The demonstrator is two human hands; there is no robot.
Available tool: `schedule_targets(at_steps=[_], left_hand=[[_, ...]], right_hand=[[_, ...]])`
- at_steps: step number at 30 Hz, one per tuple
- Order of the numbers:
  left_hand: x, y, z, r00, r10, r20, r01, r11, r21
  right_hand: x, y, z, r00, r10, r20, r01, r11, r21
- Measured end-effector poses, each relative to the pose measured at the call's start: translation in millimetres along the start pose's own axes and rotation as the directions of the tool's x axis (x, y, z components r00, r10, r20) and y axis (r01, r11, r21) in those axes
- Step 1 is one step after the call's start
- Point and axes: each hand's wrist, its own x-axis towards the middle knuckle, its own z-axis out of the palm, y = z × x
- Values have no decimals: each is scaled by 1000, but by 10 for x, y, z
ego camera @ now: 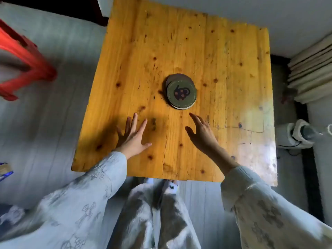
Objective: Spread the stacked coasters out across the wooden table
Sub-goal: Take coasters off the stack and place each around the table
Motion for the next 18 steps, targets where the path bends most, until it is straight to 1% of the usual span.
schedule_targets(at_steps=[1, 3, 5, 8, 10, 14, 18], left_hand=[[77, -36, 41, 1000, -7, -1, 7, 998, 68], [206, -50, 86, 998, -58, 38, 53, 991, 120], [240, -12, 182, 992, -97, 79, 82, 981, 174], [293, 15, 290, 993, -119, 24, 109, 963, 247], [321, 7, 313, 994, -114, 1, 110, 965, 237], [306, 17, 305, 994, -109, -12, 109, 967, 231], [310, 45, 278, 993, -119, 2, 116, 968, 222]], right_hand=[[143, 5, 49, 1000, -18, 8, 18, 999, -45], [407, 4, 135, 999, -28, 37, 32, 990, -136], [634, -41, 204, 998, -33, 57, 43, 982, -186], [990, -109, 263, 998, -64, -25, 57, 974, -220], [1212, -128, 264, 997, -62, -37, 50, 963, -264], [1391, -82, 260, 998, -43, 41, 55, 928, -367], [1393, -39, 256, 994, -83, 65, 102, 903, -418]])
